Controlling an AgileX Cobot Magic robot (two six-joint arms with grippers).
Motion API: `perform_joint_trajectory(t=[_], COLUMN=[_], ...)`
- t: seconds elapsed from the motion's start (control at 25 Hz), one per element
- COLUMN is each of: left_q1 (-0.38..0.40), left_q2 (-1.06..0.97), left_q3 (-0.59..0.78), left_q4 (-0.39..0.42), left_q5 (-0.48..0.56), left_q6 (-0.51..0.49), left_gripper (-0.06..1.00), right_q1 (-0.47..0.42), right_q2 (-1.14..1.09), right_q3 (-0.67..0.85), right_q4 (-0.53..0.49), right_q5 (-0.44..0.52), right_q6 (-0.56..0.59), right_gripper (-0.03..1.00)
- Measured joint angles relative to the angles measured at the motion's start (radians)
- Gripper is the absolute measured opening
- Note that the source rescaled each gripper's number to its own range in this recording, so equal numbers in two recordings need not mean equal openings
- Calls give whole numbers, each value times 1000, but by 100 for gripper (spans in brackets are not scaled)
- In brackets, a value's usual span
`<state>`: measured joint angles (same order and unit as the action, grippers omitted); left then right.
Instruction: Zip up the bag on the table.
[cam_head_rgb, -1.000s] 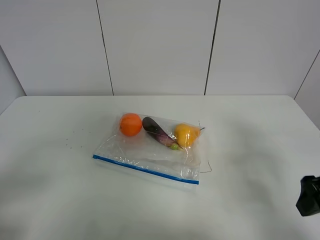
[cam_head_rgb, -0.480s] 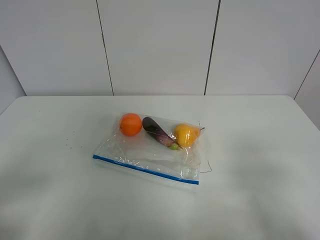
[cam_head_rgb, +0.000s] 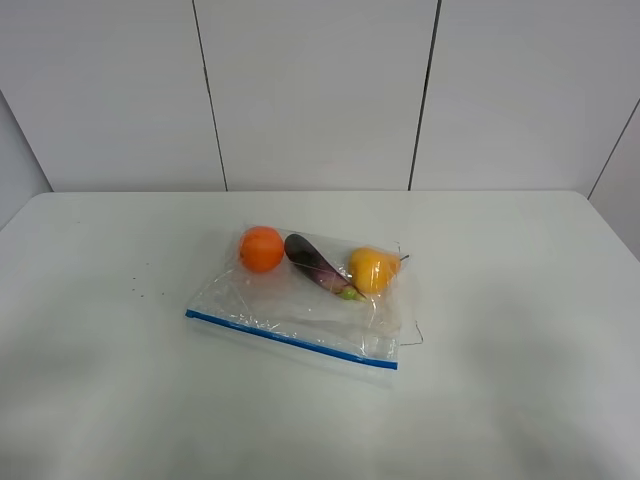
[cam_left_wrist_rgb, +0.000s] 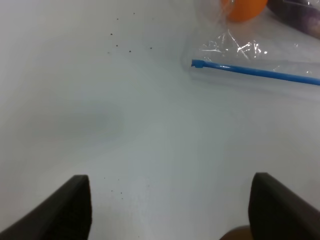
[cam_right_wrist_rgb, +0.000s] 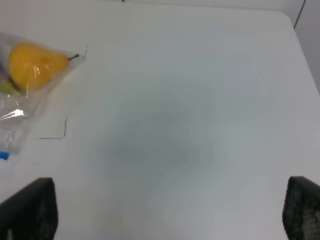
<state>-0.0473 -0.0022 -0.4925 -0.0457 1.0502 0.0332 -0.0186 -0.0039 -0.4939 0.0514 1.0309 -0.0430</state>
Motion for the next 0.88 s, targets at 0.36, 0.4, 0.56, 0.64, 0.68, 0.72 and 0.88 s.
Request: perform_joint_trajectory(t=[0.36, 0.4, 0.56, 0.64, 0.68, 0.72, 0.88], left_q1=[0, 0, 0, 0, 0, 0, 0], left_q2=[0, 0, 0, 0, 0, 0, 0], left_q3=[0, 0, 0, 0, 0, 0, 0], left_q4=[0, 0, 0, 0, 0, 0, 0], left_q5=[0, 0, 0, 0, 0, 0, 0], left_q6=[0, 0, 0, 0, 0, 0, 0], left_gripper=[97, 97, 97, 97, 97, 97, 97], right_q1=[0, 0, 0, 0, 0, 0, 0], right_q2=[0, 0, 0, 0, 0, 0, 2], right_q3=[0, 0, 0, 0, 0, 0, 0], right_q4=[-4, -4, -5, -5, -5, -5, -6], right_q5=[0, 0, 0, 0, 0, 0, 0], right_q6=[2, 2, 4, 4, 4, 4, 4], right_gripper=[100, 100, 100, 100, 100, 100, 100])
